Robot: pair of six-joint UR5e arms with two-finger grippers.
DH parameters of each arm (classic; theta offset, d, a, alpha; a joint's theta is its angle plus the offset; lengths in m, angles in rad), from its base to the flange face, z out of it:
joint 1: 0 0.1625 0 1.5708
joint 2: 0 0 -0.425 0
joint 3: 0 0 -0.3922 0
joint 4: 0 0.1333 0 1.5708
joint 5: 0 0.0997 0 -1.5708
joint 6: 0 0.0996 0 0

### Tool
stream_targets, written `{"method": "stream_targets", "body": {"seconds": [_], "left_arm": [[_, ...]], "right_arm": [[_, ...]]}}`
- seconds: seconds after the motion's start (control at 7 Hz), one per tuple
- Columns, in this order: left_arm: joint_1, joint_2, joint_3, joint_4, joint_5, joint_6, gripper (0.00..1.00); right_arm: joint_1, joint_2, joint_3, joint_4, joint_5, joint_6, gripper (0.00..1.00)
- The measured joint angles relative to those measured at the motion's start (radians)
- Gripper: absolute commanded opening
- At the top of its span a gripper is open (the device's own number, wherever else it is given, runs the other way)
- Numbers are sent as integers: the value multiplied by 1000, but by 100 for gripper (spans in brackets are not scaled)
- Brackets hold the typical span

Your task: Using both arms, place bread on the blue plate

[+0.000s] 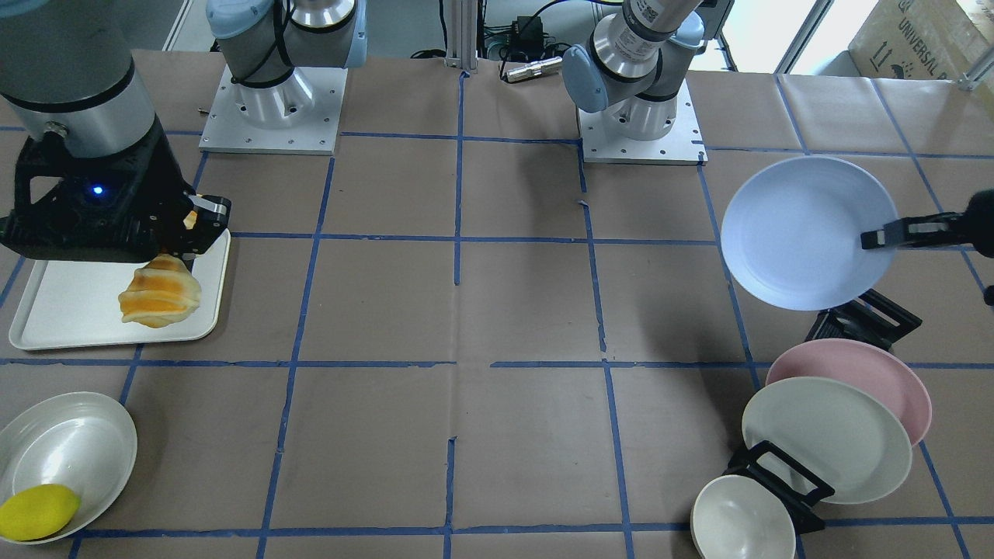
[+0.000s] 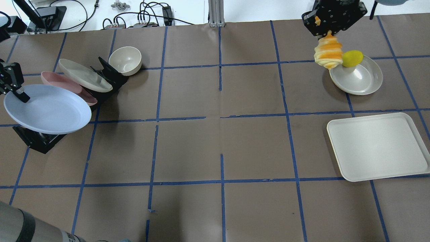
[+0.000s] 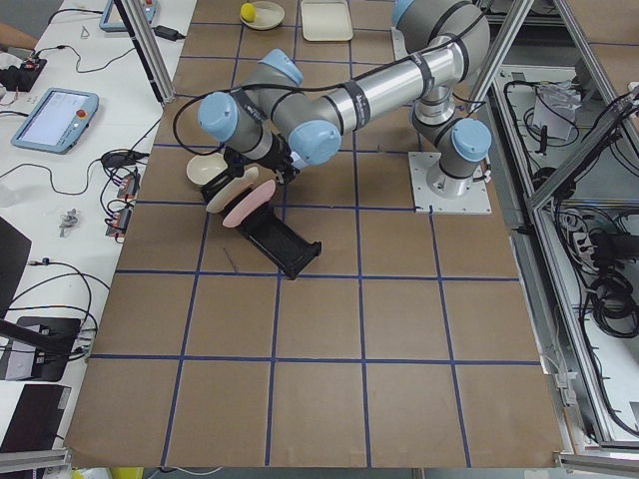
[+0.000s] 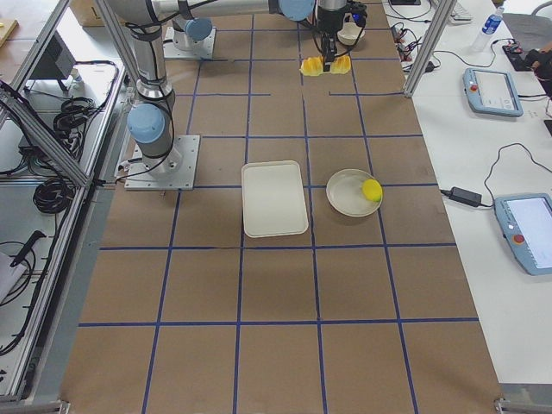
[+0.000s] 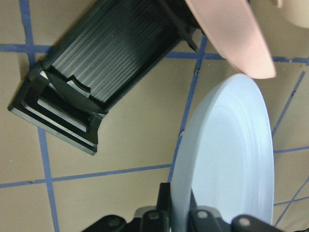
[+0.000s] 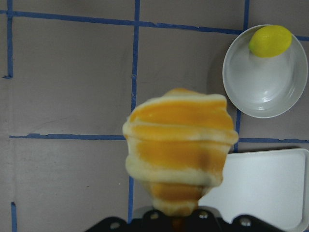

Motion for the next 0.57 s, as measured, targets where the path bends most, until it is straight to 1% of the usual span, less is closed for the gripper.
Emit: {"method": "stream_targets", "body": {"seconds": [0.14,0.29,0.43,0.57], "left_arm": [[-72,58,-67,22,-13,-92,3],[-152,83,-107,60,-30,-169,2],[-250,85,-128,120,-39,-237,3],[-350,72,-146,211,-50,-297,3]], "right_arm": [[7,2,0,16,45,7,3],[9,2,2,31,86,5,3],[9,1,4,43,102,-1,3],[9,-2,7,54,105,-7,3]]}}
